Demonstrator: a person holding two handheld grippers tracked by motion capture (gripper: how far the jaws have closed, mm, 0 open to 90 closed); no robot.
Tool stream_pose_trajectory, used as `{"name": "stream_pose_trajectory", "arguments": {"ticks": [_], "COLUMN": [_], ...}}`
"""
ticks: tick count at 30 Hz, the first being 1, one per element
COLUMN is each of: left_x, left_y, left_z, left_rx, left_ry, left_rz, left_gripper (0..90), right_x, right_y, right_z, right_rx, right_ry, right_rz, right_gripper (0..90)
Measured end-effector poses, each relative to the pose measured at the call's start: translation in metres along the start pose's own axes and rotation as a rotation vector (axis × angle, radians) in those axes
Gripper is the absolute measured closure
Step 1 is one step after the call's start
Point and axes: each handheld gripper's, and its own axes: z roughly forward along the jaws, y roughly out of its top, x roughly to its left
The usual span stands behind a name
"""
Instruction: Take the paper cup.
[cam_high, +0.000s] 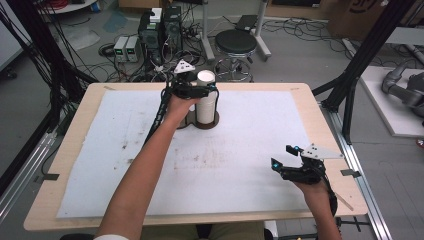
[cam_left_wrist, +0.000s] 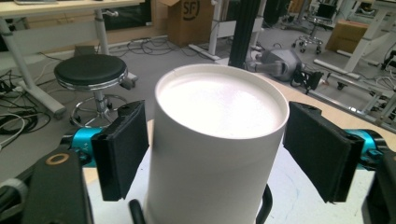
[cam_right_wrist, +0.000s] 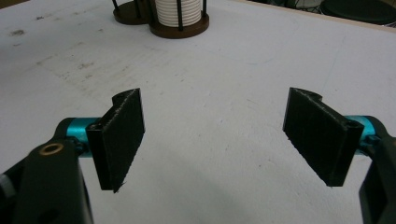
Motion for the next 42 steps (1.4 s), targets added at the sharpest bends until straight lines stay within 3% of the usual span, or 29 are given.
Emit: {"name": "stream_pose_trajectory", "arguments": {"ticks": [3, 9, 20, 25, 35, 42], "left_x": [0.0, 0.0, -0.001, -0.002, 0.005, 0.005], "left_y": [0.0, 0.002, 0.024, 0.04, 0.054, 0.054], "left_z": [0.002, 0.001, -0.016, -0.033, -0.072, -0.097], "left_rx": [0.0, 0.002, -0.076, -0.147, -0.233, -0.252], "left_ry": [0.015, 0.029, -0.001, -0.013, -0.018, -0.032], "left_rz": [0.0, 0.006, -0.014, -0.024, -0.029, -0.006], "left_gripper": [30.9, 31.8, 33.0, 33.5, 33.7, 33.7], "right_x": [-0.001, -0.002, 0.001, 0.001, 0.001, 0.002], "right_y": [0.0, -0.001, 0.0, 0.0, 0.0, 0.0], "right_z": [0.0, 0.0, 0.001, 0.0, -0.001, -0.002], "right_rx": [-0.001, 0.001, 0.002, 0.004, 0.0, -0.001], "right_ry": [0.0, 0.0, 0.004, 0.005, 0.003, 0.0], "right_rz": [-0.002, 0.003, -0.002, 0.006, -0.002, 0.004], "right_gripper": [21.1, 21.1, 21.1, 21.1, 21.2, 21.2]}}
